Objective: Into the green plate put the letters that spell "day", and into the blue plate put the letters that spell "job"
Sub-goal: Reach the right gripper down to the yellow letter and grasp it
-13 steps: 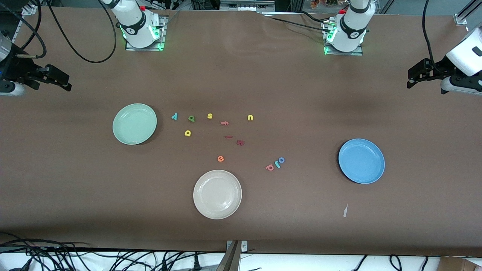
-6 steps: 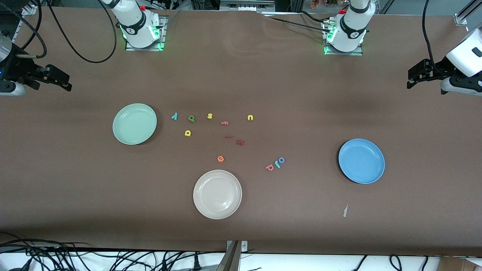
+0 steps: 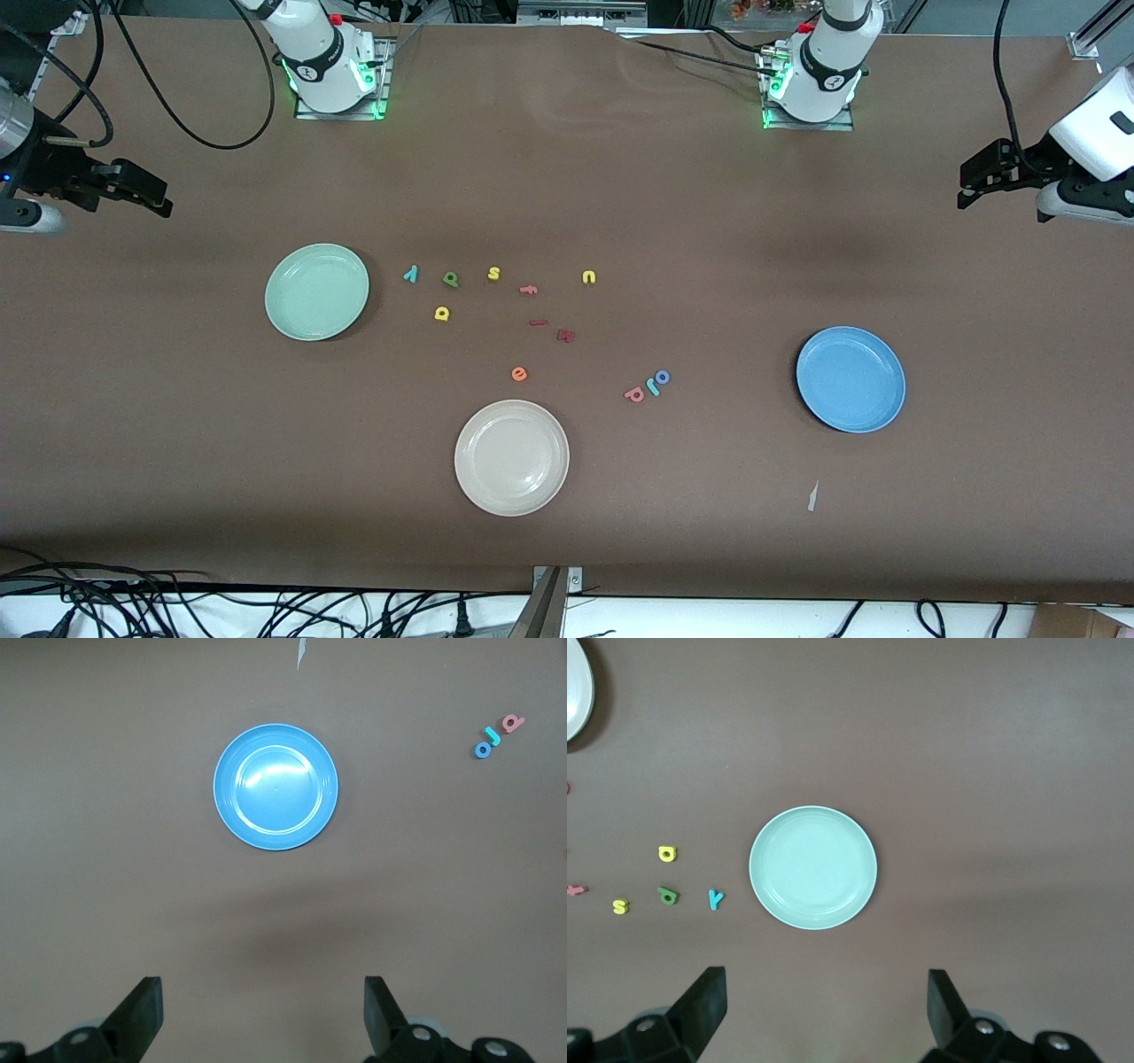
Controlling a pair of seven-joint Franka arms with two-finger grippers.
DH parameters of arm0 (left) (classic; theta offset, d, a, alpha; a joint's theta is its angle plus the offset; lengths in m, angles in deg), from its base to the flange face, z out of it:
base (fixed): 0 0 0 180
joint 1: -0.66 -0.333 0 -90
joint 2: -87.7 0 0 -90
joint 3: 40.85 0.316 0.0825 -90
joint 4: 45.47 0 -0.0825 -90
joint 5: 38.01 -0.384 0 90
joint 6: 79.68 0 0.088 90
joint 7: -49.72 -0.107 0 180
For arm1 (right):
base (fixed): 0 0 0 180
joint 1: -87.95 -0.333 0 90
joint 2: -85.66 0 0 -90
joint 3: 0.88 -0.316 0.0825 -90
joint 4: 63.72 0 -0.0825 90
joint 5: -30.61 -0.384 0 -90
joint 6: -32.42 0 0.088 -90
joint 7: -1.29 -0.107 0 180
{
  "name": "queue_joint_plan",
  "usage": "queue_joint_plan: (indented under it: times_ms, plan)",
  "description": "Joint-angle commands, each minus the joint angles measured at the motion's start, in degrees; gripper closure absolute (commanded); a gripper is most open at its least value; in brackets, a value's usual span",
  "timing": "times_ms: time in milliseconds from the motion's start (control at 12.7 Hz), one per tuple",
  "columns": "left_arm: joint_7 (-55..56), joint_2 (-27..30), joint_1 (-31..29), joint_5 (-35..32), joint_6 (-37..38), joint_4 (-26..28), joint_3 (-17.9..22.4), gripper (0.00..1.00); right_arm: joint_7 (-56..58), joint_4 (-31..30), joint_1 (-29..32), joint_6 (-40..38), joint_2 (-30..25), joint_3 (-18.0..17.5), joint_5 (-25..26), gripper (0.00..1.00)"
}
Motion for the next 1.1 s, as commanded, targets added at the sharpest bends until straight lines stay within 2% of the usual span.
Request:
queue_joint_plan:
  times_ms: [0,314,471,707,864,1021]
  plan:
    - [0.2,-0.9,-0.4,1.6,1.4,-1.9,0.0,0.00,-7.6,-0.4,-3.5,2.4,1.5,-0.7,-0.2,0.00]
    - [0.1,-0.9,-0.5,1.6,1.4,-1.9,0.1,0.00,-18.7,-0.4,-12.1,5.7,6.9,-0.7,-0.4,0.00]
    - [0.1,-0.9,-0.5,1.6,1.4,-1.9,0.1,0.00,-28.0,-1.1,-15.9,8.4,10.4,-0.8,-0.4,0.00]
    - [0.1,-0.9,-0.5,1.6,1.5,-1.9,0.1,0.00,-39.9,-7.5,-21.2,22.4,13.4,-0.7,0.0,0.00]
    - [0.1,-0.9,-0.5,1.6,1.6,-1.9,0.1,0.00,-51.4,-13.8,-23.2,29.5,14.0,-0.7,0.0,0.00]
    - [0.1,-0.9,-0.5,1.6,1.6,-1.9,0.1,0.00,-55.2,-17.4,-25.0,33.8,16.7,-0.7,0.6,0.00]
